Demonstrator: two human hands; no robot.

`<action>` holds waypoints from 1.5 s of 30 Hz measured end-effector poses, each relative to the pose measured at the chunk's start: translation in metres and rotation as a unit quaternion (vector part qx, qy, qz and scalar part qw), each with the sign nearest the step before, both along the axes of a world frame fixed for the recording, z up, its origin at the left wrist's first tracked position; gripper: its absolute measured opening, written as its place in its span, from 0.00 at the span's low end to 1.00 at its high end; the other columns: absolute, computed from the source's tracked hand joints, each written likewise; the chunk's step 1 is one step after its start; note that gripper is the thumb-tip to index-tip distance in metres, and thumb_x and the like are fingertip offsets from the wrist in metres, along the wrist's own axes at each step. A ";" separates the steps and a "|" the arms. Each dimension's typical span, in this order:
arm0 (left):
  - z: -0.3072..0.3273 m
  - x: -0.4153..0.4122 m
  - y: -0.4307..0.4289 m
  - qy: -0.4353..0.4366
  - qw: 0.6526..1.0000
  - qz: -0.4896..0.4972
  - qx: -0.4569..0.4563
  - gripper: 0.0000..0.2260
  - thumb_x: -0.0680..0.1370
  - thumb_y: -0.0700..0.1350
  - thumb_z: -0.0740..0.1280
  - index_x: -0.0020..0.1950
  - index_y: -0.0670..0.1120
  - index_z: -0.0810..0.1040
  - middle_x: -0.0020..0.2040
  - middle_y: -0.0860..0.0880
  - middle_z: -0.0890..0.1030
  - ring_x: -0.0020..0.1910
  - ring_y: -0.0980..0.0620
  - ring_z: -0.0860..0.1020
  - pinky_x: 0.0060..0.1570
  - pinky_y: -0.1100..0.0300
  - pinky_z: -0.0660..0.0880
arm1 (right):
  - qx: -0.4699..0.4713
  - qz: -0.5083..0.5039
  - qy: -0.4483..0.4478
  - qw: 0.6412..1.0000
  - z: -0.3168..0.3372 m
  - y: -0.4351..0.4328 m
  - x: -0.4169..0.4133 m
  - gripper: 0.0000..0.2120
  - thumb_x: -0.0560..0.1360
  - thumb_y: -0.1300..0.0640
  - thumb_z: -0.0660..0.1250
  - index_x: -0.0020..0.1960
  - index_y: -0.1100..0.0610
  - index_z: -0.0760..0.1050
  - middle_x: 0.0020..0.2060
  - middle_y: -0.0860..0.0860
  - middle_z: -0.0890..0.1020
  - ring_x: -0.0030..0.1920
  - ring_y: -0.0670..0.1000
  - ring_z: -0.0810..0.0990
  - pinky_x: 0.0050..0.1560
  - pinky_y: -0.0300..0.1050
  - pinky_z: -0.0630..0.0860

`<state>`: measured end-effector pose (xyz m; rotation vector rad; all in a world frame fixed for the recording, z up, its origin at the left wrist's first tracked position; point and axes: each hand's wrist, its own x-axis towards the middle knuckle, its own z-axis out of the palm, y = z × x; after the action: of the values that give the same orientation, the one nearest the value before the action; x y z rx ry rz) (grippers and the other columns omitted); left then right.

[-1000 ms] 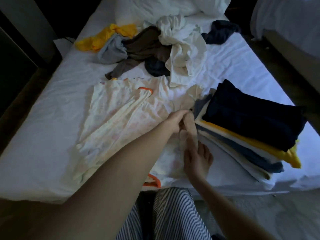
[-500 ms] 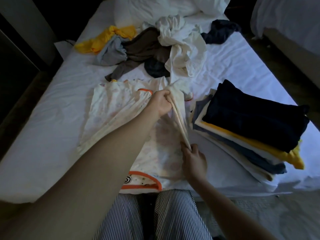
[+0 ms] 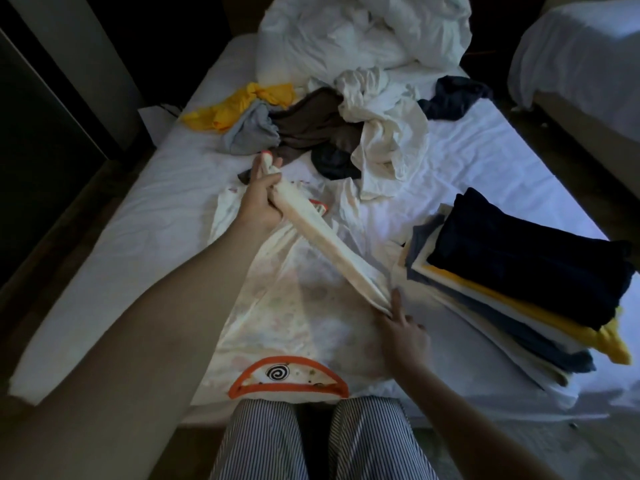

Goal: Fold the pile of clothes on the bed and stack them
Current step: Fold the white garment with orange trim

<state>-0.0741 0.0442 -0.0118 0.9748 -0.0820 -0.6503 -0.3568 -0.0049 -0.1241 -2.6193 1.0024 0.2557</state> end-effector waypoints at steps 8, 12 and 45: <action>-0.080 0.013 0.124 0.024 0.924 0.003 0.381 0.22 0.70 0.33 0.68 0.60 0.47 0.68 0.39 0.44 0.75 0.32 0.52 0.76 0.26 0.62 0.73 | -0.053 0.094 -0.061 0.992 0.005 0.010 -0.011 0.15 0.79 0.47 0.54 0.60 0.44 0.76 0.76 0.46 0.55 0.59 0.56 0.76 0.52 0.47 0.74; -0.092 -0.016 0.151 -0.040 0.907 -0.012 0.419 0.07 0.72 0.31 0.68 0.45 0.41 0.77 0.29 0.48 0.79 0.23 0.56 0.75 0.20 0.68 0.67 | -0.058 0.052 -0.220 0.972 -0.008 0.019 -0.017 0.18 0.75 0.47 0.54 0.47 0.54 0.80 0.56 0.55 0.80 0.40 0.56 0.81 0.32 0.47 0.76; -0.007 -0.086 0.279 0.056 0.943 0.055 0.324 0.08 0.80 0.37 0.62 0.41 0.43 0.73 0.27 0.49 0.80 0.26 0.57 0.78 0.25 0.69 0.73 | 0.482 -0.386 -0.243 0.748 0.097 0.010 -0.015 0.11 0.76 0.66 0.62 0.36 0.59 0.67 0.31 0.52 0.63 0.27 0.45 0.63 0.15 0.29 0.61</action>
<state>-0.1598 0.3237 -0.0192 1.5613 0.3062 -0.6377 -0.3717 0.0054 -0.0272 -1.1096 1.1986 -0.1107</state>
